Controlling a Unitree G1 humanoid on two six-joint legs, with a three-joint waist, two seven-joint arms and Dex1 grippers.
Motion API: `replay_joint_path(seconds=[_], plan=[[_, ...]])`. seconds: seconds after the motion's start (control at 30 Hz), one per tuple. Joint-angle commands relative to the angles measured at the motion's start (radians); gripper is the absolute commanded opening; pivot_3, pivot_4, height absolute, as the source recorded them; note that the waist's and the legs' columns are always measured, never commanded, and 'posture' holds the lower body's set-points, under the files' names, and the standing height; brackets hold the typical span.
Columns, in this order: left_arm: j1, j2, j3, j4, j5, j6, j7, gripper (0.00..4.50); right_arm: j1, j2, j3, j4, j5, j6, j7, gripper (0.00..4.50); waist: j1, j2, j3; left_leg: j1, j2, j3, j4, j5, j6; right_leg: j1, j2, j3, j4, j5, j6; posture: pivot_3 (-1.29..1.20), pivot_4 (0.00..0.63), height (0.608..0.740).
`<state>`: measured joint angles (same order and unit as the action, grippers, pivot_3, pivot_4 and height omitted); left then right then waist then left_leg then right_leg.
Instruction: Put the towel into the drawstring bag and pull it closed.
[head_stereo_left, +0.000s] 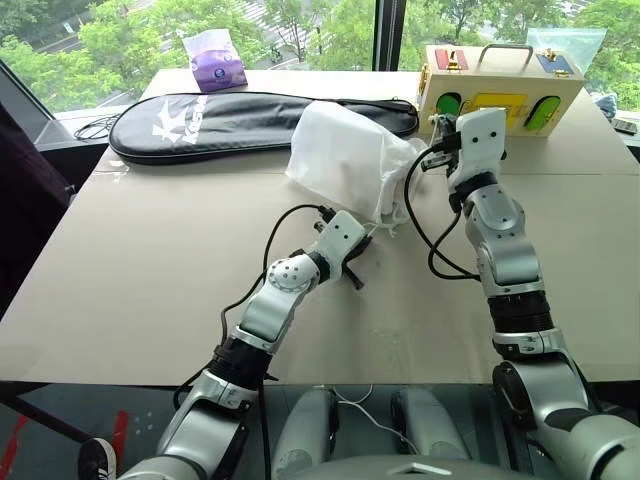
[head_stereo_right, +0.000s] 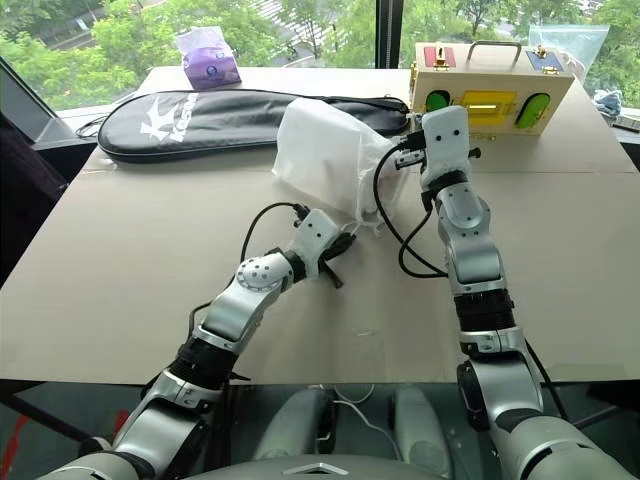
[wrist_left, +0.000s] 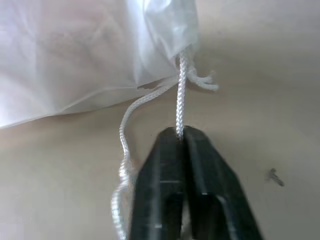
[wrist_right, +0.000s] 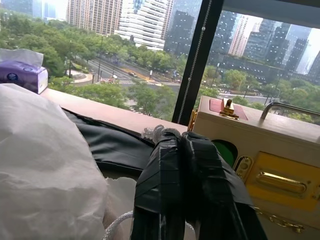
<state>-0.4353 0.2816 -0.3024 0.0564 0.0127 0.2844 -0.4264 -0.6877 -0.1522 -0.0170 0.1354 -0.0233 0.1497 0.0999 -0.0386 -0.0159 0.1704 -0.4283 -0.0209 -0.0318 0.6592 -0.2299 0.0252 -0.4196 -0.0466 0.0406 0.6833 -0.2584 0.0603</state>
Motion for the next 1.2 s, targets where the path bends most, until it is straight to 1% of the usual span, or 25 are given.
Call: replay_joint_path(seconds=[0.03, 0.1, 0.17, 0.23, 0.3, 0.43, 0.5, 0.67, 0.8, 0.93, 1.1, 1.2], plan=[[-0.008, 0.021, 0.022, -0.001, 0.121, -0.139, 0.118, 0.06, -0.003, 0.0, -0.01, -0.049, 0.005, -0.011, -0.007, 0.0, 0.001, 0.0, 0.0, 0.0, 0.0, 0.0, 0.0, -0.001, 0.002, 0.0, 0.0, 0.0, 0.0, 0.0, 0.0, 0.0, 0.15, 0.74], [-0.008, 0.043, 0.029, 0.007, 0.2, -0.204, 0.196, 0.06, -0.004, 0.0, -0.01, -0.047, 0.005, -0.013, -0.007, 0.0, 0.0, 0.0, 0.0, 0.0, 0.0, 0.0, 0.0, -0.001, 0.002, 0.0, 0.0, 0.0, 0.0, 0.0, 0.0, 0.0, 0.15, 0.74], [-0.001, 0.075, 0.075, 0.004, 0.309, -0.266, 0.358, 0.06, -0.004, 0.0, -0.011, -0.047, 0.005, -0.013, -0.009, 0.0, -0.001, 0.0, 0.0, 0.0, 0.0, 0.0, 0.0, -0.001, 0.002, 0.0, 0.0, 0.0, 0.0, 0.0, 0.0, 0.0, 0.15, 0.74], [0.0, 0.112, 0.124, 0.001, 0.409, -0.284, 0.504, 0.06, -0.001, -0.002, -0.015, -0.048, 0.006, -0.013, -0.01, 0.0, -0.001, 0.0, 0.0, 0.0, 0.0, 0.0, 0.0, -0.001, 0.002, 0.0, 0.0, 0.0, 0.001, 0.0, 0.0, 0.0, 0.15, 0.74], [-0.002, 0.128, 0.169, 0.0, 0.453, -0.28, 0.589, 0.06, 0.005, -0.003, -0.022, -0.05, 0.008, -0.009, -0.015, 0.0, 0.0, 0.0, 0.0, 0.0, 0.0, 0.0, 0.0, -0.001, 0.002, -0.001, 0.0, 0.0, 0.001, 0.0, 0.0, 0.0, 0.15, 0.74], [-0.021, 0.123, 0.247, 0.003, 0.496, -0.245, 0.697, 0.06, 0.017, -0.003, -0.038, -0.048, 0.002, 0.002, -0.043, 0.0, 0.008, 0.0, 0.0, 0.0, -0.001, 0.0, 0.0, -0.001, 0.002, 0.0, -0.001, -0.001, 0.001, 0.0, 0.0, 0.0, 0.15, 0.74], [-0.041, 0.123, 0.278, 0.007, 0.511, -0.225, 0.735, 0.06, 0.02, -0.001, -0.051, -0.045, -0.004, 0.008, -0.073, 0.0, 0.011, 0.0, 0.0, -0.001, -0.002, -0.001, 0.0, -0.001, 0.002, 0.0, -0.002, -0.002, 0.001, 0.0, 0.0, 0.0, 0.15, 0.74], [-0.106, 0.135, 0.359, 0.025, 0.514, -0.151, 0.798, 0.06, 0.013, -0.003, -0.12, -0.035, -0.025, 0.033, -0.209, 0.0, 0.018, 0.0, 0.0, -0.001, -0.002, -0.002, 0.0, -0.001, 0.001, -0.001, -0.002, -0.003, 0.001, 0.0, 0.0, 0.0, 0.15, 0.74], [-0.169, 0.153, 0.454, 0.089, 0.47, -0.073, 0.831, 0.06, 0.005, -0.014, -0.226, -0.029, -0.014, 0.049, -0.346, 0.0, 0.019, 0.0, 0.0, -0.001, -0.002, -0.001, 0.0, 0.001, -0.001, -0.001, -0.002, -0.002, 0.001, 0.0, 0.0, 0.0, 0.15, 0.74], [-0.201, 0.173, 0.516, 0.141, 0.441, -0.024, 0.865, 0.06, 0.006, -0.014, -0.294, -0.03, 0.007, 0.056, -0.431, 0.0, 0.018, 0.0, 0.0, -0.001, -0.002, -0.001, 0.0, 0.001, -0.001, -0.001, -0.001, -0.003, 0.001, 0.0, 0.0, 0.0, 0.15, 0.74], [-0.213, 0.211, 0.55, 0.19, 0.442, -0.003, 0.928, 0.06, 0.017, -0.007, -0.362, -0.041, 0.034, 0.067, -0.534, 0.0, 0.018, 0.0, 0.0, -0.001, -0.002, -0.001, 0.0, 0.001, -0.001, -0.001, -0.001, -0.002, 0.001, 0.0, 0.0, 0.0, 0.15, 0.74], [-0.214, 0.225, 0.572, 0.212, 0.45, 0.049, 0.987, 0.06, 0.026, 0.005, -0.417, -0.044, 0.065, 0.065, -0.618, 0.0, 0.019, 0.0, 0.0, -0.001, -0.002, -0.001, 0.0, 0.001, -0.001, -0.001, -0.001, -0.002, 0.001, 0.0, 0.0, 0.0, 0.15, 0.74]])
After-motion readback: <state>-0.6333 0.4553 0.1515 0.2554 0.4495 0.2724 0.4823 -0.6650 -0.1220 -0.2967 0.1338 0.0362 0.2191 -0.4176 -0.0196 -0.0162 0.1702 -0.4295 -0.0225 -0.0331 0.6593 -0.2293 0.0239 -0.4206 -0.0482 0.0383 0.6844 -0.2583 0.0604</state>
